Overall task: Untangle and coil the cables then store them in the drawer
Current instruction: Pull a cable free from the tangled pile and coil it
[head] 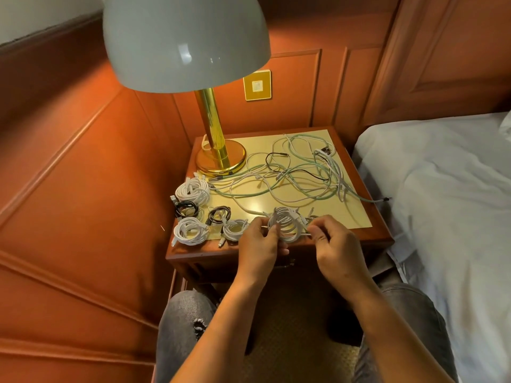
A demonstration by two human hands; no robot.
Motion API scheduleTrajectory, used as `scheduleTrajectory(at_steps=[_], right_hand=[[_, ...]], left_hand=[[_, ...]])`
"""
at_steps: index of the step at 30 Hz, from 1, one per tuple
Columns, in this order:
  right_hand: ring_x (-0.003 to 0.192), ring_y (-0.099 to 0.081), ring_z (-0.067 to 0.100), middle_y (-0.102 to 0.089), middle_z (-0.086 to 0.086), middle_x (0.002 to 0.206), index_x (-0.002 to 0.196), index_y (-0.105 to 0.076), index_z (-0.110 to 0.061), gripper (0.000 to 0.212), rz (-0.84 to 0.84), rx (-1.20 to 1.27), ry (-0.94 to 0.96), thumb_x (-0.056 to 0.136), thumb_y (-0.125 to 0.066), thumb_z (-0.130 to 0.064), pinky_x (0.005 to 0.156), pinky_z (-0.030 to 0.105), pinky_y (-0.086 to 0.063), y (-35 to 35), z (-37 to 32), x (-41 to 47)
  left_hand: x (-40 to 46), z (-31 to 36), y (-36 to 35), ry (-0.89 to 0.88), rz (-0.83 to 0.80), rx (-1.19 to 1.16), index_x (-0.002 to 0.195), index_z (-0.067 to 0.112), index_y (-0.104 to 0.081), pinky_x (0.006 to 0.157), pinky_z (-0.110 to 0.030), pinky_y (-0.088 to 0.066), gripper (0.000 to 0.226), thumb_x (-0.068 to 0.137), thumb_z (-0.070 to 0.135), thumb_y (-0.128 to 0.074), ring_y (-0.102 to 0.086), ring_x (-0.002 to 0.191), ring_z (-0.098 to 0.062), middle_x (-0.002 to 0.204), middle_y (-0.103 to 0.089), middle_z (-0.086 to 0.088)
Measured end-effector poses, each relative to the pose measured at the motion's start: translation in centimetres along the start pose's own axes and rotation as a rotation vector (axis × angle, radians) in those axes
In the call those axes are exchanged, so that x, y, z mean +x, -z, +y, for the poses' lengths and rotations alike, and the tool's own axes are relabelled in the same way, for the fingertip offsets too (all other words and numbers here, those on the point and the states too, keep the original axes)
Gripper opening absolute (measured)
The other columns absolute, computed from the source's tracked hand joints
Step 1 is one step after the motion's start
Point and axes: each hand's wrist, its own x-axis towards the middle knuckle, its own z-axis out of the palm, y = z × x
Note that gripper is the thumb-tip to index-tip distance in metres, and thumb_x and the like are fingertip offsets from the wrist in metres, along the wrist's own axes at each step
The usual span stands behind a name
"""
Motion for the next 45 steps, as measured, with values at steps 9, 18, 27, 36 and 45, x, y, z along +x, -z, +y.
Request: scheduleTrajectory(at_steps=[9, 18, 27, 36, 45], right_hand=[[0.065, -0.055, 0.004, -0.062, -0.005, 0.077, 0.091, -0.062, -0.014, 0.015, 0.099, 0.454, -0.207, 0.099, -0.051, -0.02, 0.06, 0.019, -0.045, 1.2, -0.3, 0.9], [0.069, -0.052, 0.002, -0.061, -0.002, 0.084, 0.093, -0.065, -0.012, 0.008, -0.099, -0.347, 0.077, 0.095, -0.06, -0.018, 0.057, 0.007, -0.038, 1.5, -2.4, 1.7], [0.097, -0.066, 0.016, -0.061, 0.003, 0.114, 0.133, -0.051, -0.026, 0.048, -0.288, 0.349, -0.304, 0.09, -0.064, -0.007, 0.07, 0.023, -0.057, 1.4, -1.1, 3.2], [0.057, -0.047, 0.012, -0.065, 0.013, 0.09, 0.11, -0.066, -0.005, 0.018, -0.474, 0.651, -0.395, 0.096, -0.056, -0.012, 0.043, 0.024, -0.038, 1.9, 0.9, 3.6], [0.097, -0.062, 0.003, -0.07, -0.011, 0.098, 0.088, -0.071, -0.03, 0.024, -0.385, -0.005, -0.143, 0.092, -0.063, -0.008, 0.084, 0.02, -0.049, 4.3, 0.1, 4.0]], left_hand=[[0.0, 0.5, 0.4, 0.014, -0.038, 0.013, 0.099, 0.009, -0.06, 0.065, -0.039, -0.056, 0.009, 0.098, 0.016, -0.054, -0.062, 0.059, -0.014, 0.07, -0.063, -0.004], [-0.5, 1.7, -0.7, -0.163, 0.02, 0.272, 0.085, 0.02, -0.054, 0.05, -0.027, -0.052, 0.013, 0.097, 0.016, -0.057, -0.063, 0.05, -0.011, 0.066, -0.065, -0.005], [-0.7, 2.5, -0.1, -0.152, -0.119, 0.179, 0.088, 0.014, -0.057, 0.054, -0.04, -0.053, 0.009, 0.097, 0.014, -0.057, -0.062, 0.052, -0.018, 0.065, -0.064, -0.007], [0.3, 2.5, 1.4, 0.046, -0.202, -0.051, 0.096, 0.0, -0.06, 0.047, -0.021, -0.048, 0.008, 0.096, 0.007, -0.056, -0.059, 0.052, -0.012, 0.069, -0.064, -0.008], [1.2, 2.7, 2.7, 0.092, -0.154, -0.071, 0.085, 0.004, -0.059, 0.049, -0.022, -0.047, 0.012, 0.097, 0.006, -0.055, -0.056, 0.053, -0.011, 0.066, -0.059, -0.004]])
